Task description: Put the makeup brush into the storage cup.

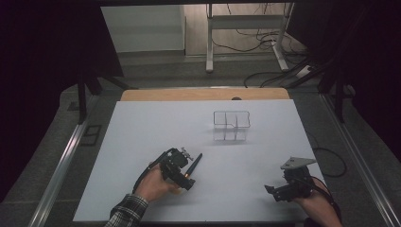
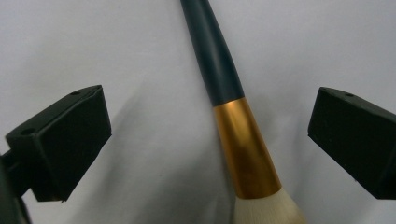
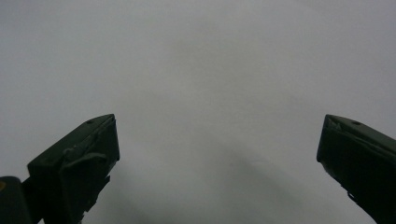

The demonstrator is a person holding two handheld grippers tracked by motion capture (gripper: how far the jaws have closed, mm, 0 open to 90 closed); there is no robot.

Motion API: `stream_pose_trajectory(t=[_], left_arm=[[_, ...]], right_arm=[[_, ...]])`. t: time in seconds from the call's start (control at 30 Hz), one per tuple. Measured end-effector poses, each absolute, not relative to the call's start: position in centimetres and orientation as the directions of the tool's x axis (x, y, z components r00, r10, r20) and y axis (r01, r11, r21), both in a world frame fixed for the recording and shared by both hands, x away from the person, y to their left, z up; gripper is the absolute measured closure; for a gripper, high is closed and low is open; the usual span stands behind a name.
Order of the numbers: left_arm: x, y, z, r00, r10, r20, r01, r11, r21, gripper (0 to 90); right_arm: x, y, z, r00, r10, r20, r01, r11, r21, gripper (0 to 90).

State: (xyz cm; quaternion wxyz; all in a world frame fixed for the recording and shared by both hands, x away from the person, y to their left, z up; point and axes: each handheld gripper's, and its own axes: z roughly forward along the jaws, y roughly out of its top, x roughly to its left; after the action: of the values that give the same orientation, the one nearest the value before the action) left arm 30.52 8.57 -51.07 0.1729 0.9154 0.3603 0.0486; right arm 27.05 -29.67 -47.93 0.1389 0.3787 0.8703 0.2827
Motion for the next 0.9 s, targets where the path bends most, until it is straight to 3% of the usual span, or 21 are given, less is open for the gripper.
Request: stream_pose_trajectory(t=[0.27, 0.5, 0.53, 0.57, 0.6, 0.9], left_arm=[[30.31, 8.13, -51.68, 0.737, 0.676, -0.016, 0.643, -0.693, 0.326, 3.9], [30.16, 8.33, -51.35, 0.748, 0.661, -0.059, 0.639, -0.695, 0.329, 24.6], [30.1, 8.45, -51.12, 0.75, 0.658, -0.062, 0.638, -0.696, 0.33, 32.2], [30.1, 8.56, -50.96, 0.753, 0.655, -0.062, 0.635, -0.699, 0.329, 59.8], [30.15, 8.76, -50.79, 0.751, 0.655, -0.076, 0.64, -0.696, 0.326, 71.4], [30.29, 9.04, -50.76, 0.759, 0.645, -0.084, 0.634, -0.703, 0.323, 72.1]], right_arm=[[27.03, -29.63, -47.94, -0.677, 0.735, -0.028, 0.58, 0.557, 0.595, 0.0], [27.02, -29.6, -47.95, -0.679, 0.734, -0.029, 0.579, 0.558, 0.594, 0.0], [27.0, -29.59, -47.95, -0.678, 0.735, -0.027, 0.581, 0.558, 0.593, 0.0], [26.99, -29.58, -47.95, -0.679, 0.734, -0.029, 0.58, 0.56, 0.591, 0.0], [26.99, -29.58, -47.95, -0.679, 0.733, -0.029, 0.58, 0.561, 0.591, 0.0], [26.98, -29.58, -47.94, -0.68, 0.733, -0.029, 0.579, 0.561, 0.591, 0.0]])
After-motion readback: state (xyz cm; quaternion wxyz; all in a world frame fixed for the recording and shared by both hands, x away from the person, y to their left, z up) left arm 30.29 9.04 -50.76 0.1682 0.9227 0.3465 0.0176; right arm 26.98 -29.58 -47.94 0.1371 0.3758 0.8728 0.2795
